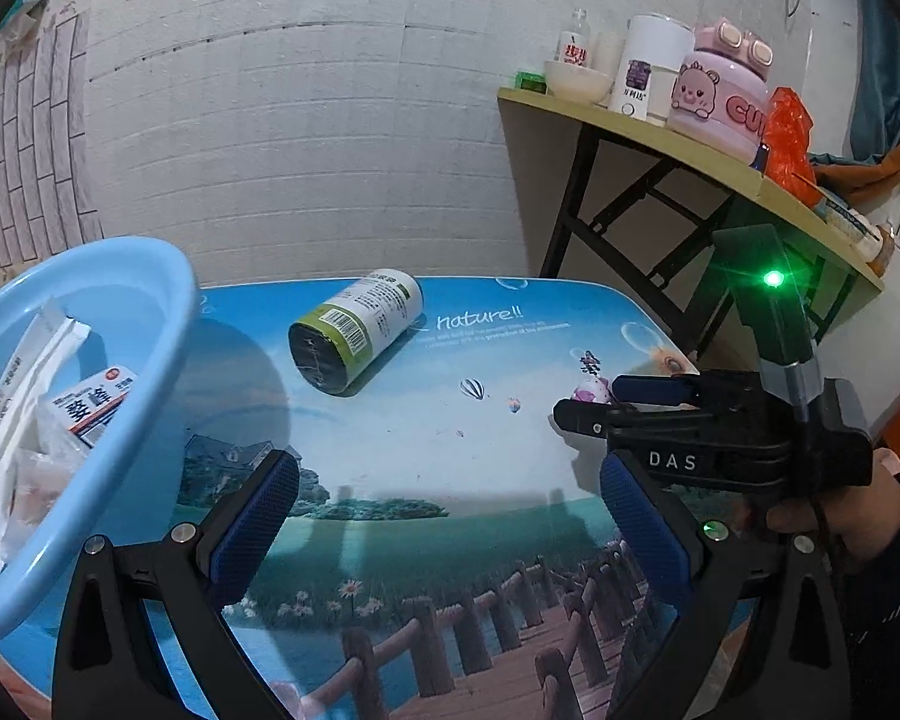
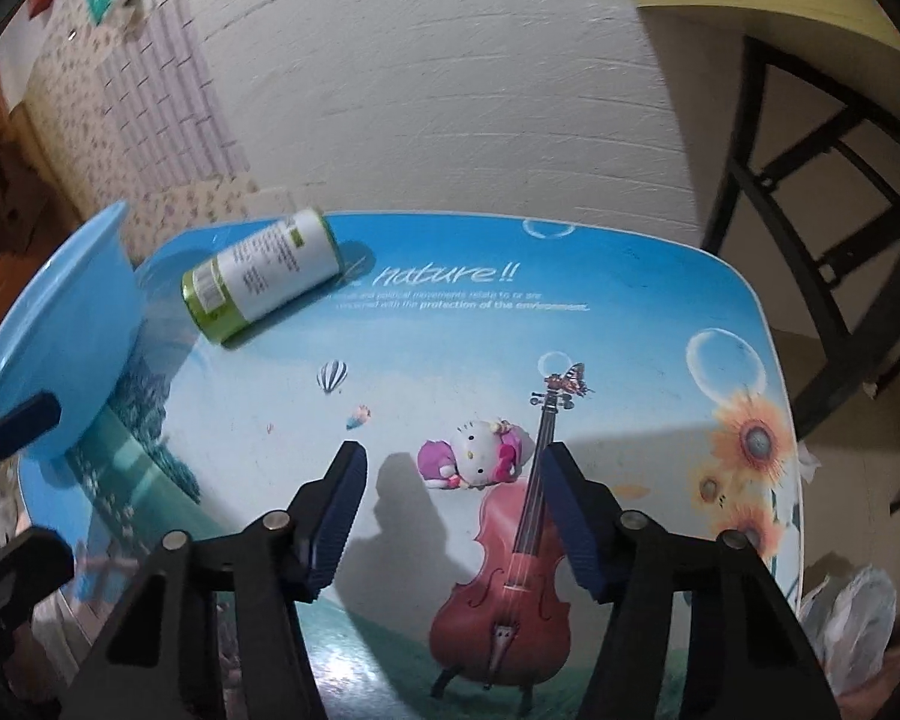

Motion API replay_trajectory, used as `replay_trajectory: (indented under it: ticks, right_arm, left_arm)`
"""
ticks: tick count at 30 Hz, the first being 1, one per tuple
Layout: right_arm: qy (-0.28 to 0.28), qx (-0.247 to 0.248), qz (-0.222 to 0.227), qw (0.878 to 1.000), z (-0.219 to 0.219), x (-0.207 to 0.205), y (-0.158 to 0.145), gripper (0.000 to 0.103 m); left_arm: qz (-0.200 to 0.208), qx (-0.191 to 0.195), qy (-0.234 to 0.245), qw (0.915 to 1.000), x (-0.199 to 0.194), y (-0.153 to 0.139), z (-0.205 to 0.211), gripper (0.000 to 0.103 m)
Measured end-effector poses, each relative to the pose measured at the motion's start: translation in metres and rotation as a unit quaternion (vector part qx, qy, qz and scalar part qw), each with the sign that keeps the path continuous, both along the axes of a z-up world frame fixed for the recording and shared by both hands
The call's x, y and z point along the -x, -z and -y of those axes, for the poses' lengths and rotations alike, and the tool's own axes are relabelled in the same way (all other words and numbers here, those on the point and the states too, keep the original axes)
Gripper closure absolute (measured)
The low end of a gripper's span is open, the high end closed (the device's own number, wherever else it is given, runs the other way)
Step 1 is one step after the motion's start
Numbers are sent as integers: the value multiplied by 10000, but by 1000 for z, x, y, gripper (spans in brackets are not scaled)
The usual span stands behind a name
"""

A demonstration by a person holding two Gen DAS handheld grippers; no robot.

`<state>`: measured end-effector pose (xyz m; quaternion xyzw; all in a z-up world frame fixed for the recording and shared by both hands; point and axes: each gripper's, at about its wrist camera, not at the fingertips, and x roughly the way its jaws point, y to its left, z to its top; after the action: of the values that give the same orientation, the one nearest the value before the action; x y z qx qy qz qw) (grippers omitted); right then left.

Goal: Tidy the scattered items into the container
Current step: 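Move both grippers back over the table toward the green canister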

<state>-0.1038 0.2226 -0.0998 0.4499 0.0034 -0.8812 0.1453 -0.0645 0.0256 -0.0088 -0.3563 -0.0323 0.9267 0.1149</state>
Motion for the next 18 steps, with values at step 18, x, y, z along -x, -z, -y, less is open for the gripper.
replay_trajectory:
  ticks: [18]
  right_arm:
    - [-766,-291,-196,9964,5,13,5,67]
  left_arm:
    - [17,252,-161,9996,53,11,-14,2]
